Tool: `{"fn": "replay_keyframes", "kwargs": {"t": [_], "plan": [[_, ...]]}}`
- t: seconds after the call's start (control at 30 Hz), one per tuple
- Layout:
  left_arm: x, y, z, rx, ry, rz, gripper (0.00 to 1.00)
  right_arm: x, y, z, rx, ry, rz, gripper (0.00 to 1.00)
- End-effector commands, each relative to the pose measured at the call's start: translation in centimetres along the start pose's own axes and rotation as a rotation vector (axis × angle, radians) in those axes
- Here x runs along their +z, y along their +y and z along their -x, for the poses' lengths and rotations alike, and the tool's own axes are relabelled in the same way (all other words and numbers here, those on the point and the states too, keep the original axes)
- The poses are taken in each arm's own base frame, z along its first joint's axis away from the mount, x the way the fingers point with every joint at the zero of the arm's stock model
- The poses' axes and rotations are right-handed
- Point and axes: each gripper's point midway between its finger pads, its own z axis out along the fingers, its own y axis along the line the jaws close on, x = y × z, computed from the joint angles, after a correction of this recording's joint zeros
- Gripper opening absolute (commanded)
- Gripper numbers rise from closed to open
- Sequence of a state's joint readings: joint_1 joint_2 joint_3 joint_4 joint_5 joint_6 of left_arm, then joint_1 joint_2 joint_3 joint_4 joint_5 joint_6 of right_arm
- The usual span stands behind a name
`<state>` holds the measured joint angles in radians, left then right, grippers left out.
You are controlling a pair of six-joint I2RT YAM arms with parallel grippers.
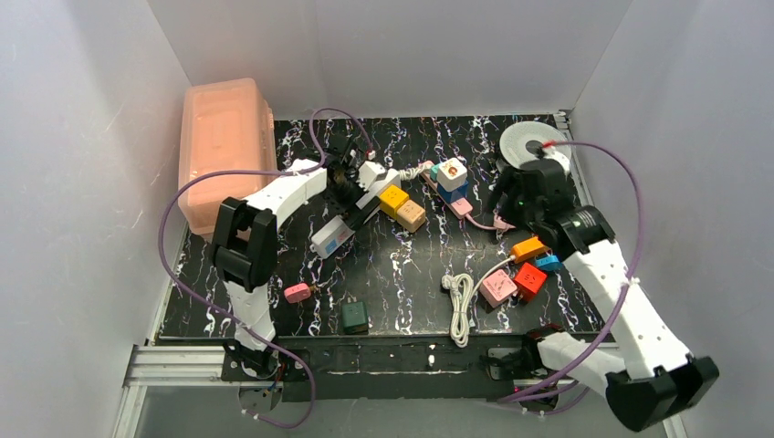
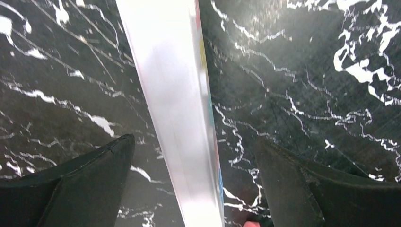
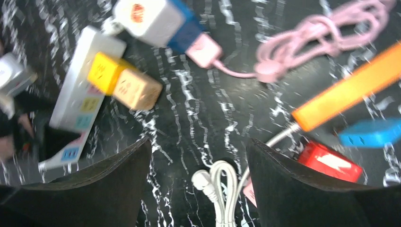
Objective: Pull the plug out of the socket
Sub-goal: Remove the plug from the socket.
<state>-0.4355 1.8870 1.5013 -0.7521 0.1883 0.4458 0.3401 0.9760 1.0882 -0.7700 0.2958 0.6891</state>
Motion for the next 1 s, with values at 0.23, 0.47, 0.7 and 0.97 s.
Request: {"fn": "replay_keyframes", "kwargs": {"t": [0.23,0.47,0.7,0.97], "plan": [[1.7,-1.1,1.6,-0.011,-0.08,-0.106,0.78,1.2,15.3,-0.4,-0.493,0.014,0.389,0.83],[1.0,-0.2,0.3,-0.05,-0.12,-0.106,0.55,6.6,19.7,-3.1,-0.667,0.107,0.441,0.85],[1.0,0.6,0.8,-0.082,-0.16,-0.106,0.25,12.2,21.6,-5.4,-0.793,0.158,0.444,0.87],[1.0,0.7,1.3,-0.112,-0.176,-0.112,0.0,14.9,23.3,-8.5,-0.822,0.172,0.564,0.85]]}}
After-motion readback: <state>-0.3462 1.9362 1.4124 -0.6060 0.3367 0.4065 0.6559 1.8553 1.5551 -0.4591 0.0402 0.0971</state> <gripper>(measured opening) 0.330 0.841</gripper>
